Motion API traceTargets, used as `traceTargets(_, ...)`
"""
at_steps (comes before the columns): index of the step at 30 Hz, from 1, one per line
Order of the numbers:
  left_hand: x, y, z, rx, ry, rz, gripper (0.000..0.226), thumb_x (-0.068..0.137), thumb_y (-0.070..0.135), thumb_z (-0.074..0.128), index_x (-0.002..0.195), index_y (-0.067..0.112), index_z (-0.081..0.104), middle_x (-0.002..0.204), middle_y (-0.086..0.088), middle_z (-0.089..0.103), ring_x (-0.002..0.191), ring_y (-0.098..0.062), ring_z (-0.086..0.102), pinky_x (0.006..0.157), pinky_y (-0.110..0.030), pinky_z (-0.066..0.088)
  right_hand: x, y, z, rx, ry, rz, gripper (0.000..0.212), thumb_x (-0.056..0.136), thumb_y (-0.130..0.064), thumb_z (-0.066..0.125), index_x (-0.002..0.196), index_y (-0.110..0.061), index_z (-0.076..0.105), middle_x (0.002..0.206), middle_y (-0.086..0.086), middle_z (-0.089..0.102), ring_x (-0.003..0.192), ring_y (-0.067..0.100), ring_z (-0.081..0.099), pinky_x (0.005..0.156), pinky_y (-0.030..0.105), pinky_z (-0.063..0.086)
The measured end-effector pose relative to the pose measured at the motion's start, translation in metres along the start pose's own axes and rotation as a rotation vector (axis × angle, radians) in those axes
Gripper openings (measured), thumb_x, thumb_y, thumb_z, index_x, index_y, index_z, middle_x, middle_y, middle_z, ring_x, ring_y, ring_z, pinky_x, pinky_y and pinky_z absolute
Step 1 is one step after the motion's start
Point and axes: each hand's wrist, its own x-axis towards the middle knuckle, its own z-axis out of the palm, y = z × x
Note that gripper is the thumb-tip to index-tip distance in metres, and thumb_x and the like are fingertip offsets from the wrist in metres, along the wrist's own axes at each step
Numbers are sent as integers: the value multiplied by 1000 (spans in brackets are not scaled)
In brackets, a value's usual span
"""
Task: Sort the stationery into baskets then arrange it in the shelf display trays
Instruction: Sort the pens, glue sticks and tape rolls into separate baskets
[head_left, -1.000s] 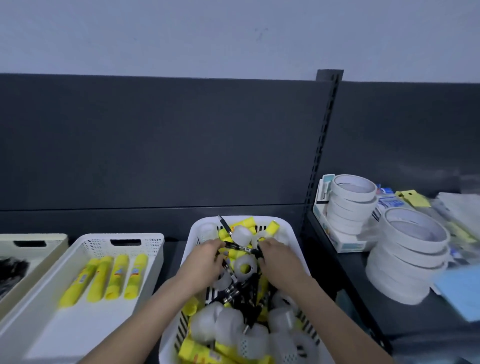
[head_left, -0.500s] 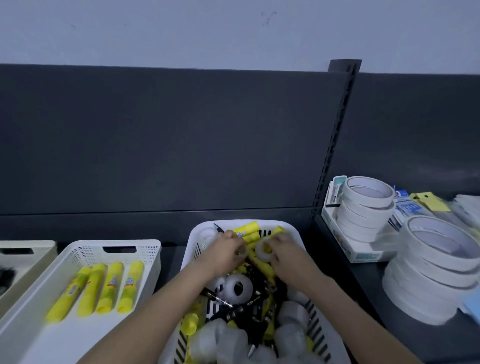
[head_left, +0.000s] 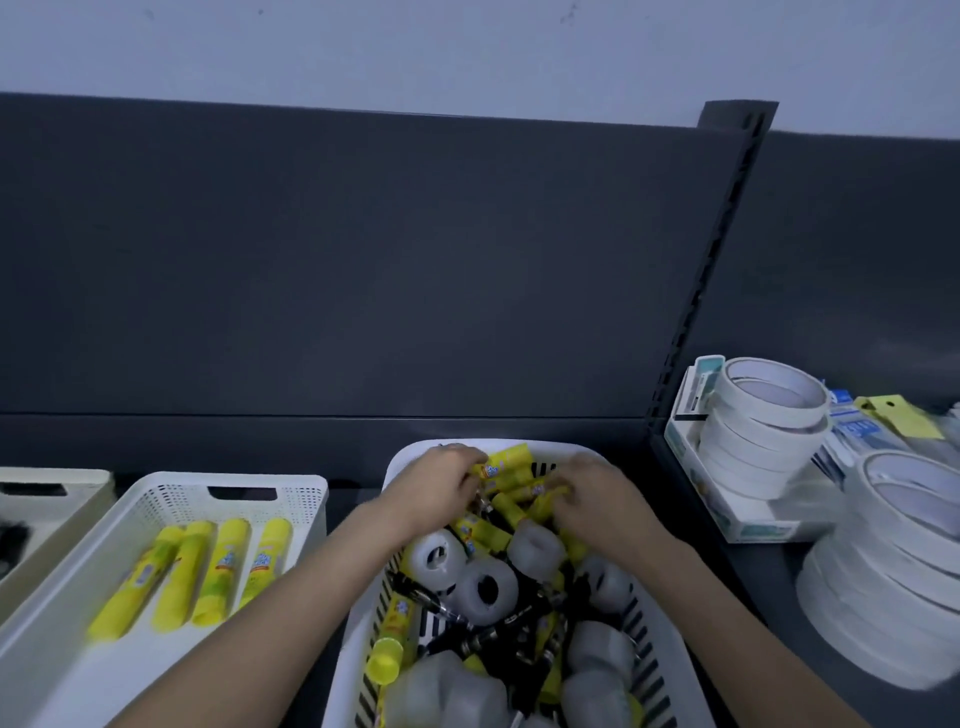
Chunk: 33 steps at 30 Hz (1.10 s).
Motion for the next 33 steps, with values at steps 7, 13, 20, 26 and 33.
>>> traceTargets(7,35,6,30,215,-119,-87,28,90,17,46,117,9,51,120,-11,52,111,-28,51,87,-37,43,20,13,21,-81,6,94,39,93,-22,47,129,-7,46,128,11,46,114,26,48,91,30,41)
traceTargets(13,44,14,39,294,-198,-81,34,85,16,48,119,13,50,121,-8,48,114,-26,46,89,-36,41,17,20,25,-239,-66,74,32,89,-26,50,116,-9,58,121,11,48,112,27,46,89,31,43)
traceTargets(20,41,24,41,291,-233,-131,34,85,17,51,118,9,48,124,-9,47,114,-28,49,82,-35,41,35,14,23,-270,-185,27,16,91,-18,42,81,-10,51,110,14,59,102,26,53,75,29,38)
traceTargets(26,38,12,34,127,-175,-158,20,86,18,47,104,16,56,112,-6,61,102,-27,60,75,-33,44,35,12,8,-333,-284,70,37,91,-20,47,58,-16,30,67,1,34,82,22,48,61,26,33)
traceTargets(33,30,14,27,-243,61,-170,17,81,25,64,95,15,61,94,-3,67,91,-23,61,76,-36,50,11,-7,0,-392,-388,125,31,91,-42,44,72,-17,45,66,-5,39,79,19,45,95,40,31)
